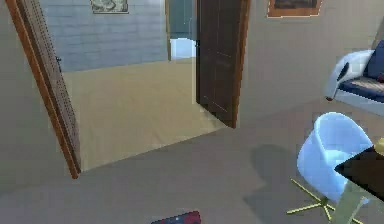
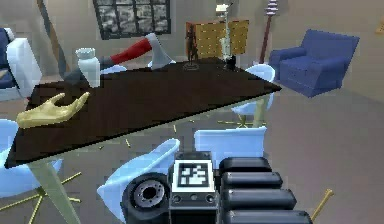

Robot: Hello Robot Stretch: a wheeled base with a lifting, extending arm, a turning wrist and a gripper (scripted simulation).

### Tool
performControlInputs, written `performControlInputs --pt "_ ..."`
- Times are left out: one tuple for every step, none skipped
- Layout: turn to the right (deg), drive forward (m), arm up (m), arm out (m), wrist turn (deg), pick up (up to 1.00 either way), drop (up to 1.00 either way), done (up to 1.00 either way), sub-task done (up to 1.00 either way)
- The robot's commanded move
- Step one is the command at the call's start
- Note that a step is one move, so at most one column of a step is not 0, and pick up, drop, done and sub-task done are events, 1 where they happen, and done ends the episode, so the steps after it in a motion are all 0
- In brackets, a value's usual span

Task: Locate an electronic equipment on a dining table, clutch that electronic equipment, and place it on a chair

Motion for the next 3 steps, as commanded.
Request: performControlInputs --pt "45.0 0.00 0.00 0.00 0.0 0.00 0.00 0.00 0.00" --pt "15.0 0.00 0.00 0.00 0.0 0.00 0.00 0.00 0.00" --pt "0.0 0.15 0.00 0.00 0.0 0.00 0.00 0.00 0.00"
